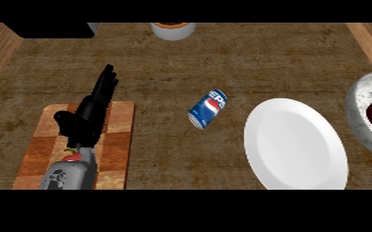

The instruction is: Pick the pear from the plate and place it in the bowl

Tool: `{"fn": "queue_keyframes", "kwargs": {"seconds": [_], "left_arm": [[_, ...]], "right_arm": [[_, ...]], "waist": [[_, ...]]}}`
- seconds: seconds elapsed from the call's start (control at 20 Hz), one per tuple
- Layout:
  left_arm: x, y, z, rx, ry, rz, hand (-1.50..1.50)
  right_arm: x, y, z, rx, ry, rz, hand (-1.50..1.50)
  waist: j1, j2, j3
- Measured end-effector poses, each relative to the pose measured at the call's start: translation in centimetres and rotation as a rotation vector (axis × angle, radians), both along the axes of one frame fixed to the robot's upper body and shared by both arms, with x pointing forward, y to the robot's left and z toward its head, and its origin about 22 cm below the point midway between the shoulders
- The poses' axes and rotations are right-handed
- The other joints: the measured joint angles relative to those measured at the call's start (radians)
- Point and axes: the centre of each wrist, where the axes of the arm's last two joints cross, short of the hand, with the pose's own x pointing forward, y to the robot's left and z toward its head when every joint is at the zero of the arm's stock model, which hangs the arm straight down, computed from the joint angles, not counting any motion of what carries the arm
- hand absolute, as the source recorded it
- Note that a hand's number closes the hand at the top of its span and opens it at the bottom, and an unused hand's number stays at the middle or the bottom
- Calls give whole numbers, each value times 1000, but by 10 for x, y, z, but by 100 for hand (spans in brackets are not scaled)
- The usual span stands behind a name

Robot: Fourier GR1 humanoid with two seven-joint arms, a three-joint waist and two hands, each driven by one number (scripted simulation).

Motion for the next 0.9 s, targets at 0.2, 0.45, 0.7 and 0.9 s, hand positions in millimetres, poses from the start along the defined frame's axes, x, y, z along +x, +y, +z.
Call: {"fn": "queue_keyframes", "kwargs": {"seconds": [0.2, 0.45, 0.7, 0.9], "left_arm": [[2, 1, -1, 0, 2, 2, 0], [1, 1, 4, 1, 3, 5, 0], [-2, 1, 2, -1, 2, -1, 0], [-5, -2, 9, -2, 5, -2, 0]], "right_arm": [[-17, -7, 8, 88, -38, -17, -150], [-53, -33, 23, 201, -70, -1, -150], [-87, -53, 17, 280, -81, 44, -150], [-109, -61, 8, 301, -92, 91, -150]], "waist": [[-4, -1, 0], [-9, -3, -1], [-5, -1, 0], [-3, -1, 0]]}}
